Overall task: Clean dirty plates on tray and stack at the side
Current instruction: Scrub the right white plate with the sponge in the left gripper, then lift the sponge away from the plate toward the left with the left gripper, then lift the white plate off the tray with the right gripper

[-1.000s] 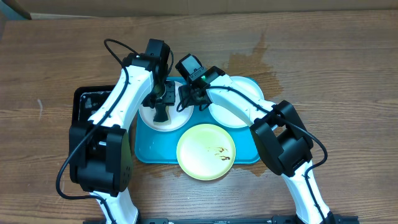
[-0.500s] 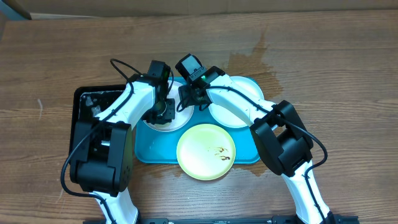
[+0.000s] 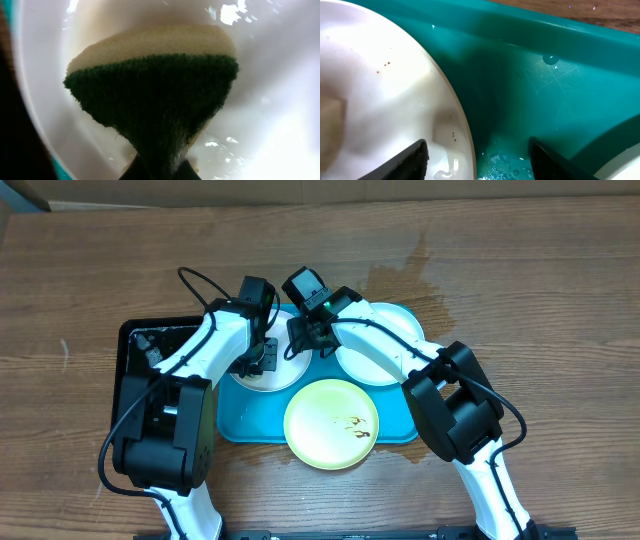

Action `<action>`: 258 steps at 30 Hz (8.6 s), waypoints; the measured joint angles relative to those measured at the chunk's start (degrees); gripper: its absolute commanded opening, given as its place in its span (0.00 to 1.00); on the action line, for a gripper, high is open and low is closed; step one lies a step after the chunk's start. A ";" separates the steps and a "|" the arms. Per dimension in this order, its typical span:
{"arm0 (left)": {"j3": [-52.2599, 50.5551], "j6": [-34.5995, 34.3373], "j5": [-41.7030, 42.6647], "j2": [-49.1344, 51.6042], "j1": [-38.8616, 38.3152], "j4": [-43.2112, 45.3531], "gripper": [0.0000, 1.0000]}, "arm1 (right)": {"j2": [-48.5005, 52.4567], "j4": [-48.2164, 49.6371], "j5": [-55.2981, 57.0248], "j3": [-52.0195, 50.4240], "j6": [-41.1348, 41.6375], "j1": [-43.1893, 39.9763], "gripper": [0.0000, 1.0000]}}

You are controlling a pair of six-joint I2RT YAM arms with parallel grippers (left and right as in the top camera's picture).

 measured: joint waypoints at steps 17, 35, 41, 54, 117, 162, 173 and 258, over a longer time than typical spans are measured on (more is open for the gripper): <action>8.74 0.39 5.35 0.09 0.00 -0.68 0.24 | 0.00 0.07 -0.15 0.00 0.00 0.07 0.71; 5.44 0.20 7.23 0.09 0.46 6.47 0.70 | 0.00 -0.31 0.00 0.00 0.02 0.00 0.72; 5.44 0.17 6.54 0.52 0.48 8.17 0.68 | -0.02 -0.42 0.20 0.00 -0.04 0.00 0.71; 5.44 0.00 5.99 4.48 0.44 9.68 0.06 | -0.02 -0.35 0.22 0.00 0.00 0.02 0.71; 27.12 4.55 27.45 -8.35 6.64 -25.53 0.04 | -0.17 -3.17 -4.92 -0.07 7.30 0.13 0.04; 27.12 37.07 96.30 -10.82 41.31 -49.22 0.04 | 0.11 -7.93 -6.01 2.86 6.97 -0.04 0.04; 27.12 37.03 96.87 -11.47 42.45 -49.20 0.04 | 0.24 -18.95 -3.63 15.47 4.55 -0.04 0.04; 27.12 35.76 97.53 -14.19 43.08 -49.22 0.04 | 5.88 27.71 39.01 15.47 -40.26 26.40 0.04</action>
